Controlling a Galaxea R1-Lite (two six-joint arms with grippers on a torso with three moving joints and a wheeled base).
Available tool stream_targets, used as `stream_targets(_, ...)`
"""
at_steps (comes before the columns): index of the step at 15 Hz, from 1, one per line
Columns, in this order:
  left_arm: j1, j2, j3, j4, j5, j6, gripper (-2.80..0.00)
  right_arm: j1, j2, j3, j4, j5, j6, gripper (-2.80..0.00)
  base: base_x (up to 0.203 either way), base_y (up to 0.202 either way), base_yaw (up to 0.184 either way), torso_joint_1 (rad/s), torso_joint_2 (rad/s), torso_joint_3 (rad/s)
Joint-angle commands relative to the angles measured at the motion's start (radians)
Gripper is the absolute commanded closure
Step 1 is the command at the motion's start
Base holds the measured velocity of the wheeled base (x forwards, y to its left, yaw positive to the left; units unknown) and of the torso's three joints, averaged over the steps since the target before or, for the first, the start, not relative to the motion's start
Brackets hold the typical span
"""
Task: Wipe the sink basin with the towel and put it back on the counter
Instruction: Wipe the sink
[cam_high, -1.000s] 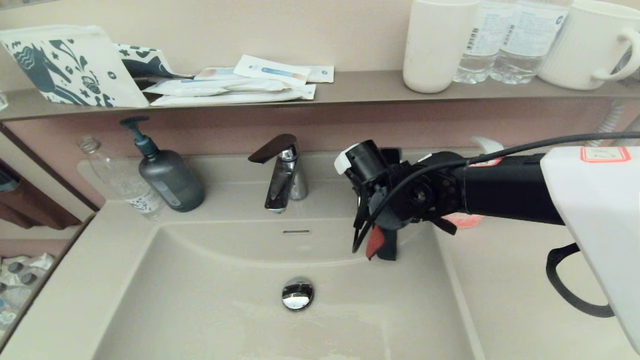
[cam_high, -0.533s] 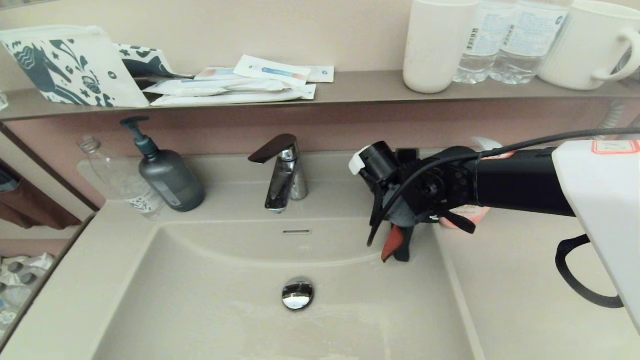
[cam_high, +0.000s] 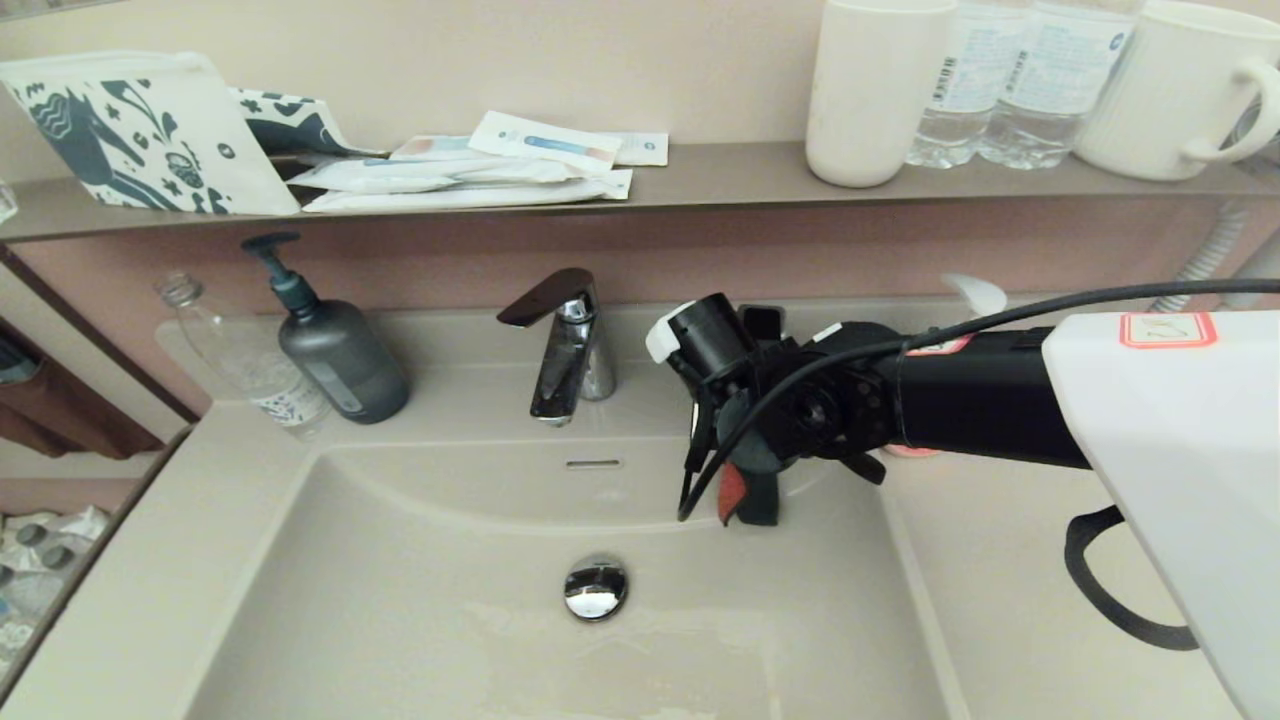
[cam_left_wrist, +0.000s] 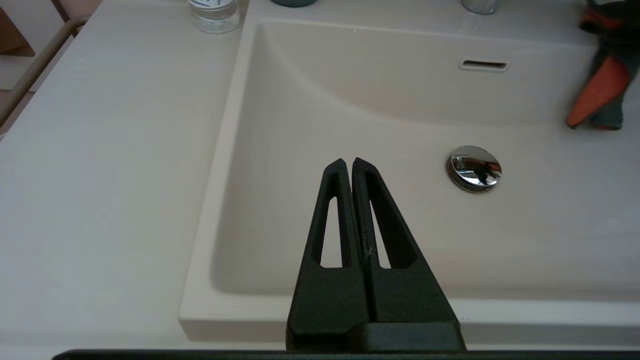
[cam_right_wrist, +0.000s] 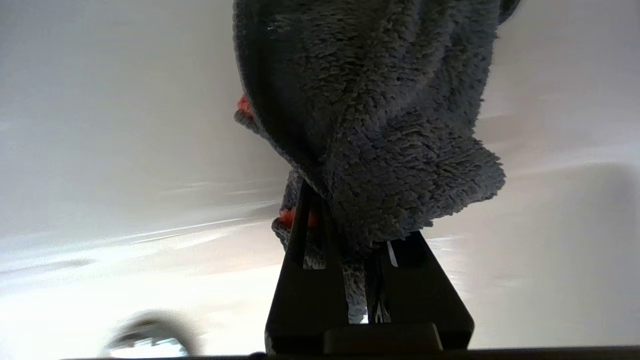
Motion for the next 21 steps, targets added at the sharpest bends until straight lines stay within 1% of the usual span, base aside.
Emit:
stream_targets(1, 0.000, 0.001, 0.000, 0.000, 0.000, -0.002, 0.00, 0.020, 0.015, -0.002, -0.038, 0.009, 0.000, 0.00, 0.000, 0.000, 0.000, 0.000, 0.00, 0.000)
stream_targets(5, 0.000, 0.001, 0.000, 0.000, 0.000, -0.001, 0.00, 0.023, 0.053, -0.003, -0.138, 0.019, -0.002, 0.00, 0.000, 0.000, 0.000, 0.000, 0.00, 0.000)
stream_targets(8, 0.000, 0.001, 0.000, 0.000, 0.000, -0.001, 0.00, 0.012, 0.063, -0.002, -0.160, 0.012, -0.001, 0.00, 0.000, 0.000, 0.000, 0.000, 0.00, 0.000)
stream_targets(10, 0.000, 0.001, 0.000, 0.000, 0.000, 0.000, 0.00, -0.014, 0.035, 0.011, -0.155, 0.010, 0.009, 0.00, 0.000, 0.000, 0.000, 0.000, 0.00, 0.000)
stream_targets(14, 0.000, 0.001, 0.001, 0.000, 0.000, 0.000, 0.00, -0.075, -0.066, 0.175, -0.161, 0.009, 0.016, 0.00, 0.000, 0.000, 0.000, 0.000, 0.00, 0.000)
stream_targets(16, 0.000, 0.001, -0.001, 0.000, 0.000, -0.002, 0.00, -0.120, -0.113, 0.251, -0.192, 0.011, 0.015, 0.00, 0.000, 0.000, 0.000, 0.000, 0.00, 0.000)
stream_targets(18, 0.000, 0.001, 0.000, 0.000, 0.001, -0.001, 0.00, -0.157, -0.142, 0.296, -0.220, 0.013, 0.004, 0.00, 0.000, 0.000, 0.000, 0.000, 0.00, 0.000)
stream_targets(21, 0.000, 0.001, 0.001, 0.000, 0.001, -0.001, 0.00, -0.197, -0.175, 0.312, -0.222, 0.019, -0.022, 0.00, 0.000, 0.000, 0.000, 0.000, 0.00, 0.000)
